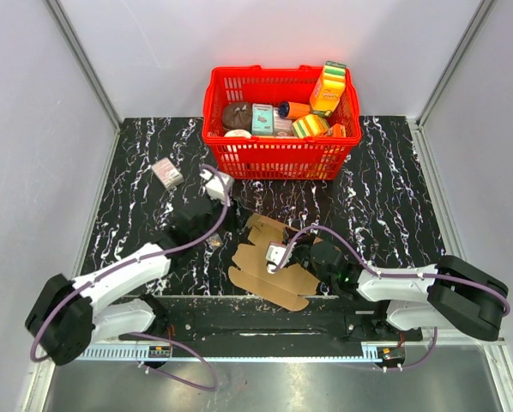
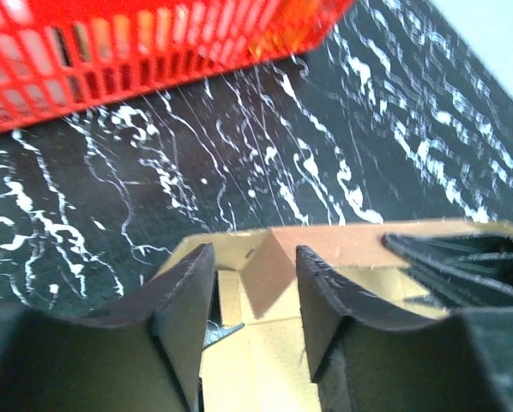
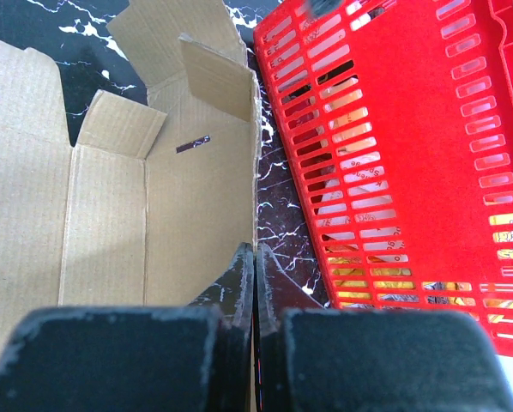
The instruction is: Fold the paper box
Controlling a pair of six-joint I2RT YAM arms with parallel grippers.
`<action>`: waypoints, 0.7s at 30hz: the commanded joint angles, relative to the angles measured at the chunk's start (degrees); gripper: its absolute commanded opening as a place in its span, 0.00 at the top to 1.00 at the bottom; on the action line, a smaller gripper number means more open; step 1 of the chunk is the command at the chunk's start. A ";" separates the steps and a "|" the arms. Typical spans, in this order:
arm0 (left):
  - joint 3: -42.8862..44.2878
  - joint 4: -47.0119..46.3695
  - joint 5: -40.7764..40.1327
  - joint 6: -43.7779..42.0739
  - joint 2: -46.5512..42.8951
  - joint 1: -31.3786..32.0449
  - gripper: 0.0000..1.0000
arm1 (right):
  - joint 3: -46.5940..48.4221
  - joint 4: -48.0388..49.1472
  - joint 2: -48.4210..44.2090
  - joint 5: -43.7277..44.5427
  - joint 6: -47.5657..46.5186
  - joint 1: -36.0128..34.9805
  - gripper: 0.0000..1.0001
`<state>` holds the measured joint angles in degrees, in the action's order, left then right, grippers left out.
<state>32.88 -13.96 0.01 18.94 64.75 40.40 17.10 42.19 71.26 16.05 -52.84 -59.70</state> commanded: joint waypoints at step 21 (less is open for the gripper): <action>13.53 17.47 5.17 -20.70 9.60 -9.29 0.40 | 1.35 0.34 -0.07 -0.59 2.48 -0.68 1.00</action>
<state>45.93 3.73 3.31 0.54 73.21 31.83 17.12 40.80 71.13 15.84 -51.57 -59.70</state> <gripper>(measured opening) 0.617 0.011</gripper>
